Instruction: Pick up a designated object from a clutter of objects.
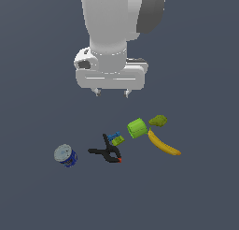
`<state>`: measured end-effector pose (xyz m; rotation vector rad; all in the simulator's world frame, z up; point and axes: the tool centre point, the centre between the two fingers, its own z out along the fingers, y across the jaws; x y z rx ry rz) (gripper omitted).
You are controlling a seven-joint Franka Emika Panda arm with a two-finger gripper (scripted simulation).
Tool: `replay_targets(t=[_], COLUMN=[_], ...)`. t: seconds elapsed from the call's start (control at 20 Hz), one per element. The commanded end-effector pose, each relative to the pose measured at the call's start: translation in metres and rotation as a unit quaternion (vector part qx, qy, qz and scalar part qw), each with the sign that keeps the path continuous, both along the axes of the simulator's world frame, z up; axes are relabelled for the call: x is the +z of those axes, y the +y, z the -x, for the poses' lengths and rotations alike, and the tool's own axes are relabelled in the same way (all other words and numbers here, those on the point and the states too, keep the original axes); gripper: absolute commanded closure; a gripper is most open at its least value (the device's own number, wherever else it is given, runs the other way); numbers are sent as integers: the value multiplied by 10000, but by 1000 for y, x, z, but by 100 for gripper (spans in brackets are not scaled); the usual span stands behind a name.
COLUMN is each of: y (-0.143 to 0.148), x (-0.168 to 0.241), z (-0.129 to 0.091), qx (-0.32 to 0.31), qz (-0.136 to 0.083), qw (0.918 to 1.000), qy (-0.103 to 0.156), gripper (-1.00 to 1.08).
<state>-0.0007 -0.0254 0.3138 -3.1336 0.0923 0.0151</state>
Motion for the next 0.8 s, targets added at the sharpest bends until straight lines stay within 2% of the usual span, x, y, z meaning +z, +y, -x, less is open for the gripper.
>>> replay_targets(t=[0.0,0.4,0.75], y=[0,-28,-31], x=[0,12,10], z=[0,0,-3], qx=[0,-187,-244], qz=[0,80,74], qw=[10000,9998,9997], qy=[0,-30,-30], gripper=[-92,-92,-92])
